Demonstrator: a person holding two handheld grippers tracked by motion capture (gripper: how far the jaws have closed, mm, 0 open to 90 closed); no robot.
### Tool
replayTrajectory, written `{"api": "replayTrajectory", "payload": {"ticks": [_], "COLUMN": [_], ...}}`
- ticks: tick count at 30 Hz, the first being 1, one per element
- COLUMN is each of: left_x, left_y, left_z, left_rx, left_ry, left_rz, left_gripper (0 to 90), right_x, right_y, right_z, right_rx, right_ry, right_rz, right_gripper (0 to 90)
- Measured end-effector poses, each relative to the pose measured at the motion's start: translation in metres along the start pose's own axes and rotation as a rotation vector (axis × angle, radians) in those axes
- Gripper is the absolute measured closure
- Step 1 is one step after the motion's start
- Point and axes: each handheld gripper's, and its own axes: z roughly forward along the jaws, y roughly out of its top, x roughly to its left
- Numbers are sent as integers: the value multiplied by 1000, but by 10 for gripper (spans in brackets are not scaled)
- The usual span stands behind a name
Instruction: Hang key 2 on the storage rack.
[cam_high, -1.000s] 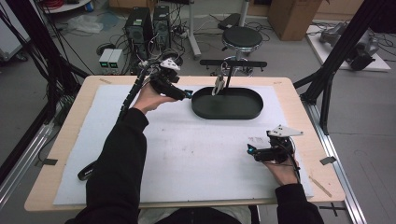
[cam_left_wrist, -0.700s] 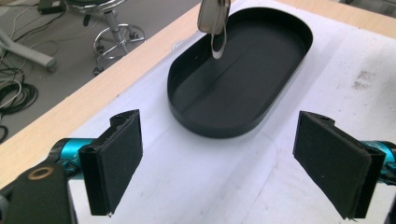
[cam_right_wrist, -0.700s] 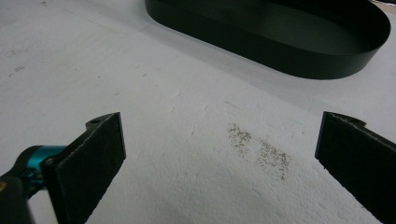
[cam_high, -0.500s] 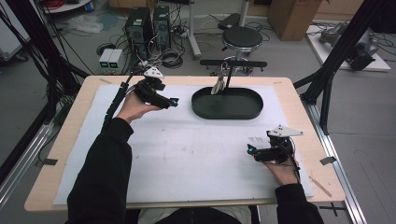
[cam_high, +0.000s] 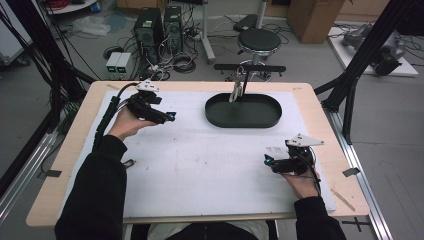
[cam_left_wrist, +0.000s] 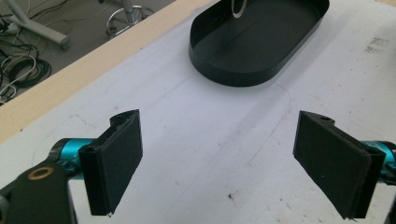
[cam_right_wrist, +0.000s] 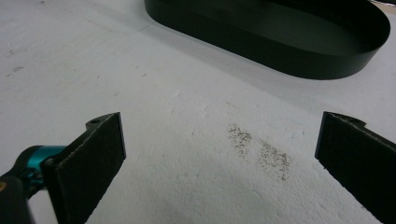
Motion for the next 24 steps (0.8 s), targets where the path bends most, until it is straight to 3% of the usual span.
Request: {"api": "replayTrajectory", "payload": {"ticks": [5, 8, 17, 24], "left_x": [2, 2, 1, 1], "left_y": [-11, -19, -41, -59], "left_z": [-5, -9, -28, -42], "left_rx": [10, 18, -7, 53], "left_ry": [9, 37, 32, 55], "left_rz": [-7, -2, -58, -53], "left_gripper": [162, 162, 162, 160], "right_x": [1, 2, 2, 2], "right_y": [0, 0, 0, 1], "right_z": [2, 2, 3, 4], "right_rx": [11, 15, 16, 14], "right_ry": [7, 8, 17, 19], "right_rz": [-7, -9, -10, -13], "right_gripper": [8, 8, 9, 8]}}
